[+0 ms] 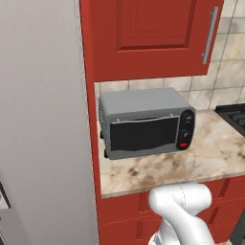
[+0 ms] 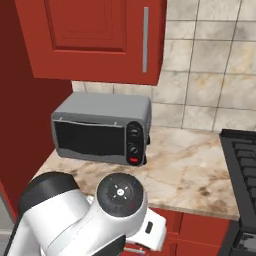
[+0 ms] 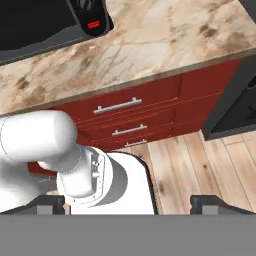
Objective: Navigate to the sink.
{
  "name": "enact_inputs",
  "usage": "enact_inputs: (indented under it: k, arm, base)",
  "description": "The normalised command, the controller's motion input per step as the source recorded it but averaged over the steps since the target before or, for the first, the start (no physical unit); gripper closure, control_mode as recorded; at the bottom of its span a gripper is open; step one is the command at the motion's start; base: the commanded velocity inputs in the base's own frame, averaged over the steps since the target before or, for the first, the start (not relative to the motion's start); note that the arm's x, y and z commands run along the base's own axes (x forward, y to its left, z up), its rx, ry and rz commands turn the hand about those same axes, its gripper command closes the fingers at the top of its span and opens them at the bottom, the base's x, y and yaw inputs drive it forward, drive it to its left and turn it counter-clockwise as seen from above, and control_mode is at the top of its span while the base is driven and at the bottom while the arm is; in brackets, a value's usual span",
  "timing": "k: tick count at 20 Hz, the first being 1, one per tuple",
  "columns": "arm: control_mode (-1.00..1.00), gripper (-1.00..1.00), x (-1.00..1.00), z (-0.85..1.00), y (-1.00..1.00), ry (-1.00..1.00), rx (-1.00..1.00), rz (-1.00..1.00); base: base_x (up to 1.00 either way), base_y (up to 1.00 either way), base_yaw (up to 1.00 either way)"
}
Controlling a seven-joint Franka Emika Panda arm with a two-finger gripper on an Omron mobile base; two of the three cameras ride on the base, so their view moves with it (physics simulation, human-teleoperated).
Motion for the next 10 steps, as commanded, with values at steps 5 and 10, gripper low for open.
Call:
enact_inputs:
  k: [5, 10]
  arm:
    - [1.00, -1.00, 0.00, 0.00, 0.00, 0.00, 0.00, 0.00]
    - [1.00, -1.00, 0.00, 0.00, 0.00, 0.00, 0.00, 0.00]
  base:
    - [-0.56, -1.00, -0.11]
    - [-0.36, -1.00, -0.23]
